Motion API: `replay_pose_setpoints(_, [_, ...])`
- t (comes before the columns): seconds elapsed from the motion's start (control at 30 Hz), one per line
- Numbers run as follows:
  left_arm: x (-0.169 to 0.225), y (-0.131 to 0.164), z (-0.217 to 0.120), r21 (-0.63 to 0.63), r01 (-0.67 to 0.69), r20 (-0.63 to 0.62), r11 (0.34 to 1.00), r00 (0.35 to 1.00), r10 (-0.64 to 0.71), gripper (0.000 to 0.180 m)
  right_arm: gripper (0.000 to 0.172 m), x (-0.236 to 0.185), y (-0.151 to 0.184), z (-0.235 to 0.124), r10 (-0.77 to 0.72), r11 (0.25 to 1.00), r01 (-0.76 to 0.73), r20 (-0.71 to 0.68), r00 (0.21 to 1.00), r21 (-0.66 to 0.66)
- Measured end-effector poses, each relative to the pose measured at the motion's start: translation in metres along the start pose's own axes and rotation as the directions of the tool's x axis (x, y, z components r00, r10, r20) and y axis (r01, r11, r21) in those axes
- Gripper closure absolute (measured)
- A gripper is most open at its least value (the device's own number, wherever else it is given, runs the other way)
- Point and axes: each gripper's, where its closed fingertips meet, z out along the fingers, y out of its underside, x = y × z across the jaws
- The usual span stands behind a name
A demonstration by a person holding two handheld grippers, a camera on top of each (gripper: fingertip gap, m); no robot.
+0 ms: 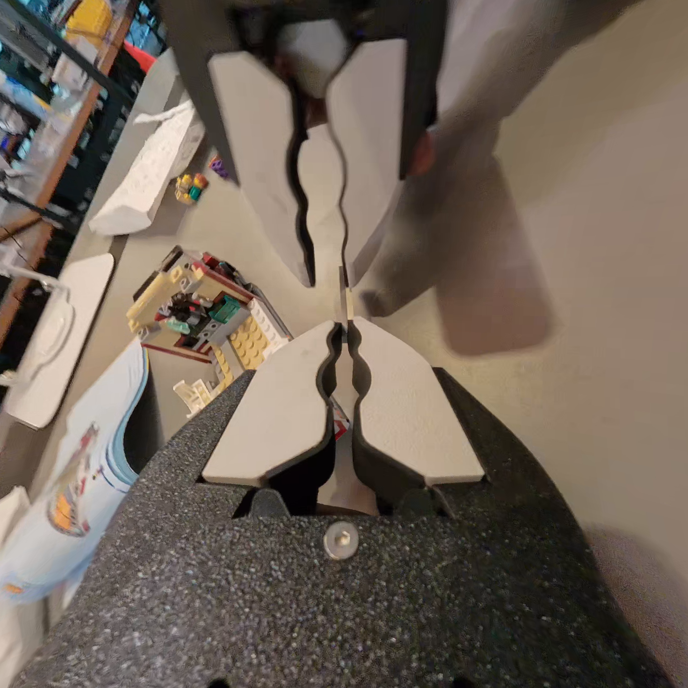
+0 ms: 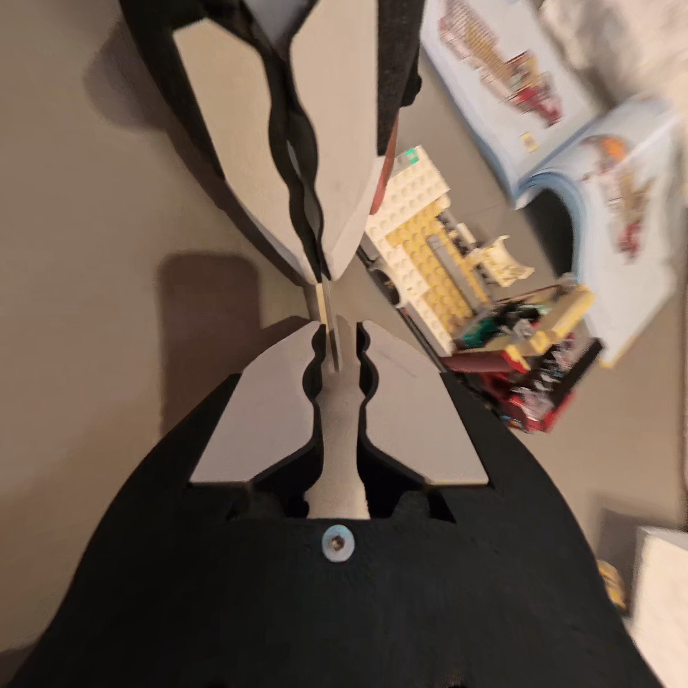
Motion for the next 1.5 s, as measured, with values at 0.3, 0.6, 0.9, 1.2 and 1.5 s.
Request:
replay_pose_setpoints(0.3, [-0.018, -0.001, -0.001, 0.029, 0.354, -0.013, 0.935, 0.935, -0.354, 0.178, 0.151, 0.010, 0.002, -0.006, -0.329, 0.940, 0.332, -0.453, 0.828, -0.076])
replay_pose_setpoints(0.6, [-0.024, -0.008, -0.004, 0.087, 0.508, -0.052, 0.857, 0.861, -0.506, 0.178, 0.156, 0.020, -0.019, -0.001, -0.481, 0.863, 0.458, -0.619, 0.620, -0.212])
replay_pose_setpoints(0.9, [-0.026, -0.006, -0.004, 0.101, 0.567, -0.088, 0.817, 0.824, -0.560, 0.178, 0.164, 0.021, -0.023, 0.000, -0.512, 0.842, 0.479, -0.651, 0.561, -0.250])
replay_pose_setpoints(1.2, [-0.048, 0.012, -0.012, 0.117, 0.590, -0.001, 0.799, 0.805, -0.594, 0.178, 0.164, 0.011, -0.021, -0.006, -0.509, 0.831, 0.524, -0.632, 0.584, -0.186])
replay_pose_setpoints(1.5, [-0.039, 0.007, -0.010, 0.101, 0.590, -0.074, 0.801, 0.808, -0.585, 0.178, 0.164, 0.009, -0.012, -0.002, -0.517, 0.834, 0.517, -0.598, 0.613, -0.192])
